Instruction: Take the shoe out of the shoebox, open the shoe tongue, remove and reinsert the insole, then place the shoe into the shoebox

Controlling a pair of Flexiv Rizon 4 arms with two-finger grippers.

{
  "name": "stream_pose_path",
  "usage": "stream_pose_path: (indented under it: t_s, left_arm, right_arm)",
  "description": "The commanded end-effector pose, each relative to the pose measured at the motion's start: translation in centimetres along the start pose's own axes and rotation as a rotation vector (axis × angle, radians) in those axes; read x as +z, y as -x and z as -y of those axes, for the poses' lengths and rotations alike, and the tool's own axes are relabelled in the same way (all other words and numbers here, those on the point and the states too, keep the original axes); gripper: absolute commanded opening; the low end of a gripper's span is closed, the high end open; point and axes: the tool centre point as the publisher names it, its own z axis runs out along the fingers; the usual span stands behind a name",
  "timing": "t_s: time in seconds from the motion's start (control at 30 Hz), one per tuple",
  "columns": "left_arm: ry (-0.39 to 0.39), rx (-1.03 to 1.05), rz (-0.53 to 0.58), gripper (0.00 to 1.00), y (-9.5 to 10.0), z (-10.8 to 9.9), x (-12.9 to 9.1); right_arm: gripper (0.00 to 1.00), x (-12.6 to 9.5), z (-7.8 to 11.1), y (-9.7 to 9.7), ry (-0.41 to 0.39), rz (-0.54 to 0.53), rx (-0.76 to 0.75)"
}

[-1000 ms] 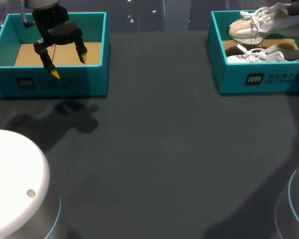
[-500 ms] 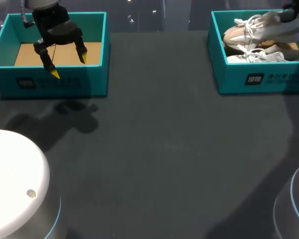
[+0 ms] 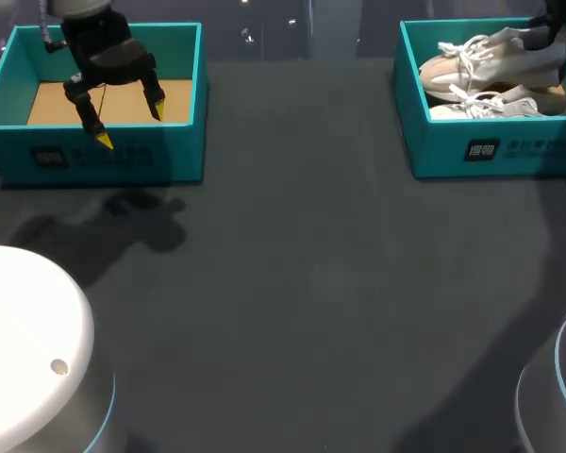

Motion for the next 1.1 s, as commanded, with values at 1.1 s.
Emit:
stream_pose_path:
  t_s: [1.1]
  left_arm:
    - [0.003, 0.001, 0.002, 1.00, -0.2, 0.0, 0.0]
  right_arm:
    - [0.28, 4.1, 0.1, -2.7, -0.056, -0.087, -0.031]
